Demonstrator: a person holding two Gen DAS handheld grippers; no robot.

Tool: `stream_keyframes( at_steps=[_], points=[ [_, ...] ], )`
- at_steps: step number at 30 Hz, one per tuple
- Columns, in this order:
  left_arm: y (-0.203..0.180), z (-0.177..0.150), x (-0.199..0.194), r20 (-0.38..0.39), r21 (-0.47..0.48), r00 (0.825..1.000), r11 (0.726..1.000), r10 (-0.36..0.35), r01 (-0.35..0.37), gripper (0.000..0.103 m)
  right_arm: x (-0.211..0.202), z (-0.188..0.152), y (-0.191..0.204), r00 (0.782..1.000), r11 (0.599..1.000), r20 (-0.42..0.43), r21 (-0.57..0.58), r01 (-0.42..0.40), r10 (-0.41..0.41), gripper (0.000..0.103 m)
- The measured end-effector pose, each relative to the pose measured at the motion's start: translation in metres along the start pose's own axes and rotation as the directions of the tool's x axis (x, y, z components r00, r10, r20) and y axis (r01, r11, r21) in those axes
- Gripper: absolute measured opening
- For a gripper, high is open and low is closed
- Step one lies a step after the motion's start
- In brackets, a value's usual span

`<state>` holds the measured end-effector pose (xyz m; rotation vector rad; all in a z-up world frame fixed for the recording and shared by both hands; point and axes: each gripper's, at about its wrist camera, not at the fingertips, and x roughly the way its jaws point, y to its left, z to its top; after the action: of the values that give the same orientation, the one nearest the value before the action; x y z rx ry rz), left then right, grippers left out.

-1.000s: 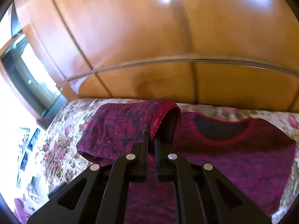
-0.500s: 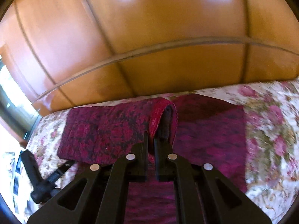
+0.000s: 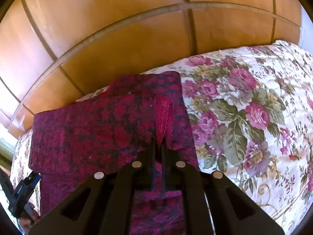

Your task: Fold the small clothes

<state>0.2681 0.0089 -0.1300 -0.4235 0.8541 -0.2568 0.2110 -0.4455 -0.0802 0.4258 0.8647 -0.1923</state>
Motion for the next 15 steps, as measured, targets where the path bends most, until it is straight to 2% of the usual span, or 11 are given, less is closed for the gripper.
stream_keyframes(
  at_steps=[2,5,11,12,13,15],
  points=[
    [0.003,0.0,-0.008,0.002,-0.007,1.0,1.0,-0.004,0.004,0.056,0.0,-0.003,-0.004,1.0,1.0,0.003,0.007,0.007,-0.007,0.004],
    [0.006,0.0,-0.019,-0.001,-0.026,1.0,0.999,-0.023,0.023,0.056,0.005,-0.007,-0.005,0.996,0.996,0.009,-0.026,0.088,-0.087,0.005],
    [-0.003,0.013,-0.041,0.037,0.009,0.998,0.999,-0.044,0.044,0.056,0.005,-0.009,-0.012,0.998,0.998,-0.005,-0.007,0.067,-0.067,0.008],
    [-0.005,0.015,-0.042,0.041,0.02,0.998,0.999,-0.044,0.043,0.056,0.005,-0.009,-0.012,0.998,0.998,-0.005,-0.007,0.067,-0.067,0.014],
    [-0.009,0.018,-0.043,0.048,0.037,0.998,0.998,-0.045,0.043,0.056,0.0,-0.008,-0.013,0.998,0.998,0.011,-0.011,0.067,-0.067,0.027],
    [-0.014,0.023,-0.042,0.044,0.066,0.998,0.997,-0.045,0.042,0.056,-0.009,-0.007,-0.012,0.996,0.997,0.046,-0.023,0.072,-0.071,0.044]
  ],
)
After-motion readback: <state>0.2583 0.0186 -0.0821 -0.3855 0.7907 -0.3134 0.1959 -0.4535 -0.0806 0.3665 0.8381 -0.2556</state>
